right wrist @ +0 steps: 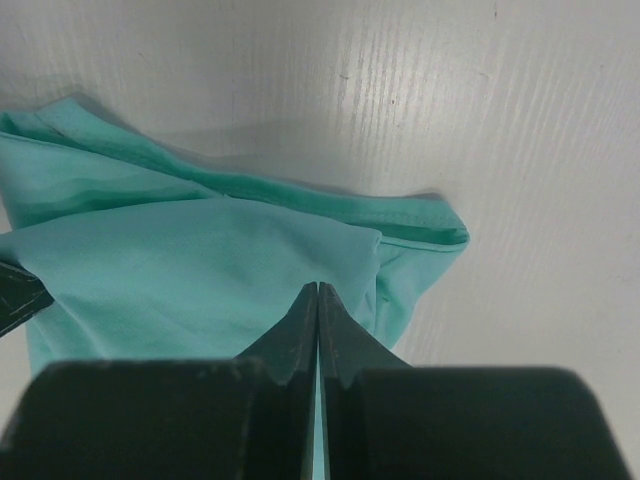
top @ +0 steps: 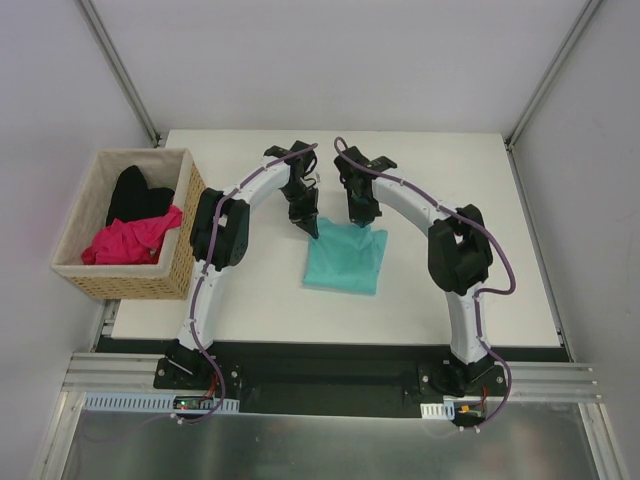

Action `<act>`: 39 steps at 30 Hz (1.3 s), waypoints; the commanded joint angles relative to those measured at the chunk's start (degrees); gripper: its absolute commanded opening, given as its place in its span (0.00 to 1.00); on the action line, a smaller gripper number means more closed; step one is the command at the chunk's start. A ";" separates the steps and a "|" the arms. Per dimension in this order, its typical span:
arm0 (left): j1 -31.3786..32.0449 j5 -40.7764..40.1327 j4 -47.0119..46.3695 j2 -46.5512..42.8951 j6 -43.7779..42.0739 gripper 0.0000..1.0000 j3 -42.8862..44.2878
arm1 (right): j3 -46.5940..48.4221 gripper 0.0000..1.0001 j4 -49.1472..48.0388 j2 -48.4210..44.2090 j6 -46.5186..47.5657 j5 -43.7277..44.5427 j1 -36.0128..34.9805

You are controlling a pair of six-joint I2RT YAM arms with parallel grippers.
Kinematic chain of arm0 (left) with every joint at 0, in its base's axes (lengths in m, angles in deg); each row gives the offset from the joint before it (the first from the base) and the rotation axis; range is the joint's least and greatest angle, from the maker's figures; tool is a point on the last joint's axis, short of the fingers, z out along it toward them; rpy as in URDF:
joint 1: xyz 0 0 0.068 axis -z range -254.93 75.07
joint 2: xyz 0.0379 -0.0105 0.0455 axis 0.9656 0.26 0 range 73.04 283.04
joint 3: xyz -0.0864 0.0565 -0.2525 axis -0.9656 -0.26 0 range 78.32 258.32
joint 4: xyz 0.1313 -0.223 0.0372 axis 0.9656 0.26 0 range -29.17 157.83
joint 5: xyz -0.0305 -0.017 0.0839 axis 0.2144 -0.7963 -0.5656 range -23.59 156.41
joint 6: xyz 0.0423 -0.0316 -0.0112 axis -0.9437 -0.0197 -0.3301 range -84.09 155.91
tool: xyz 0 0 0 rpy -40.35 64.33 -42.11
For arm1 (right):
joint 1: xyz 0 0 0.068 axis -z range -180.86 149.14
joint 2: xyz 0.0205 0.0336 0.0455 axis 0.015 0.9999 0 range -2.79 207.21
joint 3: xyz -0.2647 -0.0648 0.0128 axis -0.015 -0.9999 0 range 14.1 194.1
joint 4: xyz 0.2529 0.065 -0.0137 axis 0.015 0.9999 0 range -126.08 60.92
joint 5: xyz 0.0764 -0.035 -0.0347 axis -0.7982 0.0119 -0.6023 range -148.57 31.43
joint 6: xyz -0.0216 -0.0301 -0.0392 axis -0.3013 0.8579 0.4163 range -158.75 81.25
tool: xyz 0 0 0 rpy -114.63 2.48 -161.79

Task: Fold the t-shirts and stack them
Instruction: Smooth out wrinkles on the folded tshirt

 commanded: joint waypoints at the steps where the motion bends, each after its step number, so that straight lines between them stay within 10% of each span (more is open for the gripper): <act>1: -0.36 0.44 1.10 -3.89 0.47 0.00 -0.21 | -2.25 0.00 -0.67 -2.75 -1.97 -1.74 0.55; 27: -0.36 -0.26 1.45 -4.68 2.49 0.00 -3.29 | -10.43 0.00 -5.68 -1.61 -4.35 -4.29 5.04; 39: -0.36 -0.79 1.63 -8.02 2.58 0.00 -1.62 | -4.36 0.27 -1.73 -4.59 -0.57 0.80 5.04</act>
